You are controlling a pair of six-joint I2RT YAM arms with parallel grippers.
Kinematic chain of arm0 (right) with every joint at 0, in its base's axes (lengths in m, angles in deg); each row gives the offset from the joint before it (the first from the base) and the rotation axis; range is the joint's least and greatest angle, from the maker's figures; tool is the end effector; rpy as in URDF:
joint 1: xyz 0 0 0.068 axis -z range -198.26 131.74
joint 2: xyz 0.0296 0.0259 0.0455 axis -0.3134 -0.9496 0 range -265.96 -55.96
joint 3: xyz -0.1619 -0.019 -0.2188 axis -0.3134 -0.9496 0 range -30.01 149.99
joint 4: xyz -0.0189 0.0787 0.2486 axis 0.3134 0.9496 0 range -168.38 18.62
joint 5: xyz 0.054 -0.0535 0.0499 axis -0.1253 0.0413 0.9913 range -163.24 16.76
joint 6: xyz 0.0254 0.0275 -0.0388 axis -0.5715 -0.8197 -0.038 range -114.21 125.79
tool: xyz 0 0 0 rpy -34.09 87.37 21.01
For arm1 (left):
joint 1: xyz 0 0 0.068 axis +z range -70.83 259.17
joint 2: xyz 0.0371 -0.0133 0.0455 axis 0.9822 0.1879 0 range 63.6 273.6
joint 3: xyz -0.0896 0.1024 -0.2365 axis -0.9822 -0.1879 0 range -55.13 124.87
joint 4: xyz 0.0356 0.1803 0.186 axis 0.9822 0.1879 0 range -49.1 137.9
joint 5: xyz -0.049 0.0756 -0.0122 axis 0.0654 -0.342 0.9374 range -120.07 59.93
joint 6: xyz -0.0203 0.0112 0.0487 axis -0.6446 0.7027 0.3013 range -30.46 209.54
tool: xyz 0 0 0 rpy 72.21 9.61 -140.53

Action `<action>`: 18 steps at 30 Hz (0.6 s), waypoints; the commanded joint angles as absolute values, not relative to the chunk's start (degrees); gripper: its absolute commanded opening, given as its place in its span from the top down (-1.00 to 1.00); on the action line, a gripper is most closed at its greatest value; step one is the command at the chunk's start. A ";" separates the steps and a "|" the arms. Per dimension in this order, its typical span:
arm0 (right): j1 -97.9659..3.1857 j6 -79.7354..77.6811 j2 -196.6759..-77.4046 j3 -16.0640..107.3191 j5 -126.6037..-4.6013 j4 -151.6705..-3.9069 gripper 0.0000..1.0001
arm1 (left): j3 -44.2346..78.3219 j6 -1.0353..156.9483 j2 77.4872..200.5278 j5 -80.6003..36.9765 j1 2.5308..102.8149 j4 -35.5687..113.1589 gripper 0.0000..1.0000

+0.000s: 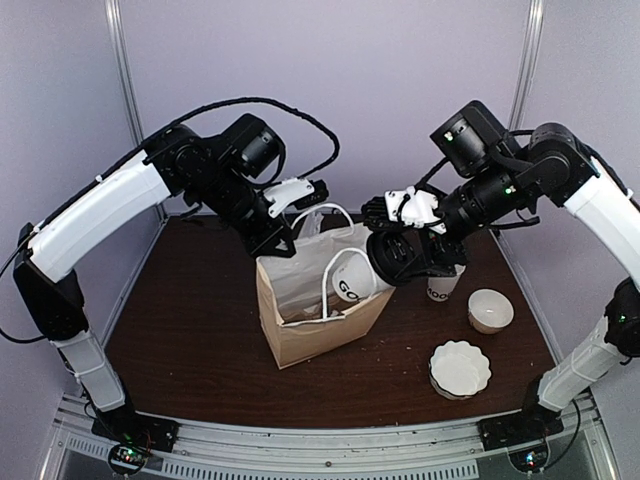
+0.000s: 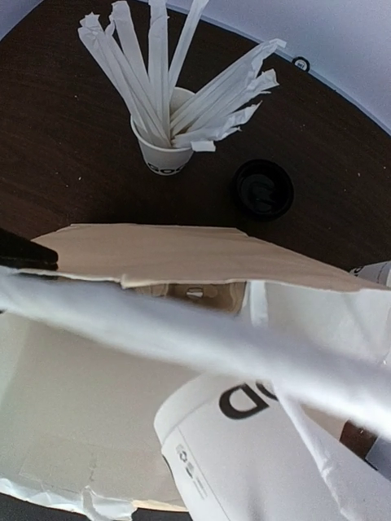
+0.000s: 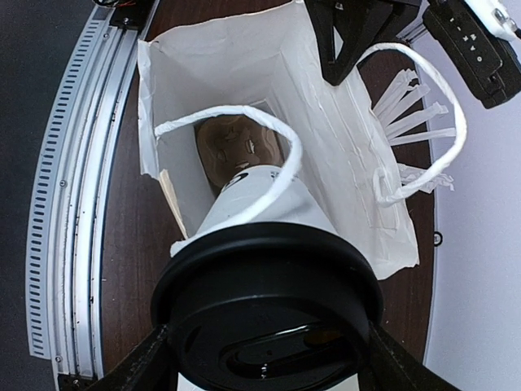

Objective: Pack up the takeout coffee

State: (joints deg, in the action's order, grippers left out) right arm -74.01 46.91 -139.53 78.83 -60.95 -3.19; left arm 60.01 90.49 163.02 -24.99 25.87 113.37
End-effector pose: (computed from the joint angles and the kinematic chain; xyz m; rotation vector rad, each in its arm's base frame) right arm 0.1380 0.2162 0.4514 -1.8963 1.5530 0.3754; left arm 0.2025 -0.2767 0.4066 1.2269 2.3187 -0.4498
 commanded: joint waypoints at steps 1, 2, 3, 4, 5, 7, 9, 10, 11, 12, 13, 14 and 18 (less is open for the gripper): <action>-74.81 48.12 -142.36 81.44 -61.03 -4.47 -0.32 | 61.59 91.37 163.18 -24.04 23.74 110.69 1.00; -74.97 48.29 -143.15 81.68 -60.59 -4.33 -0.31 | 61.59 91.72 163.12 -24.13 23.25 110.69 1.00; -75.15 48.38 -143.83 81.89 -60.15 -4.26 -0.31 | 61.59 91.89 163.09 -24.30 22.85 110.73 1.00; -75.52 48.48 -144.47 82.07 -59.92 -4.14 -0.31 | 61.59 91.84 163.14 -24.15 22.57 110.69 1.00; -76.04 48.64 -144.99 82.28 -60.01 -4.00 -0.30 | 61.55 91.89 163.10 -23.98 22.40 110.73 1.00; -77.41 49.03 -145.65 82.39 -60.88 -3.78 -0.30 | 61.44 91.99 163.12 -23.92 21.96 110.75 1.00; -78.57 49.57 -145.89 82.32 -62.36 -3.82 -0.30 | 61.14 92.45 163.05 -23.92 21.58 110.71 1.00; -78.82 49.68 -146.02 82.32 -62.58 -3.86 -0.30 | 60.94 92.66 162.97 -24.13 21.51 110.64 1.00; -78.90 49.73 -146.01 82.32 -62.93 -3.91 -0.29 | 60.71 92.69 162.86 -24.46 21.40 110.61 1.00; -78.93 49.73 -145.91 82.32 -63.28 -3.84 -0.28 | 60.45 92.71 162.78 -24.96 21.37 110.60 1.00; -78.95 49.84 -145.58 82.27 -63.97 -3.81 -0.28 | 60.16 92.70 162.70 -25.59 21.37 110.60 1.00; -78.89 49.97 -144.96 82.06 -64.91 -3.89 -0.27 | 59.84 92.55 162.64 -25.83 21.38 110.60 1.00; -77.80 50.49 -140.49 79.56 -67.31 -5.88 -0.29 | 58.53 92.59 162.08 -26.39 21.39 110.51 1.00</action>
State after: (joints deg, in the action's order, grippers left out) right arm -78.66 49.58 -145.74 80.45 -63.55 -3.71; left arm 59.61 91.89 163.02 -25.58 21.68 113.34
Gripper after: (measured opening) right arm 0.722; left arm 0.013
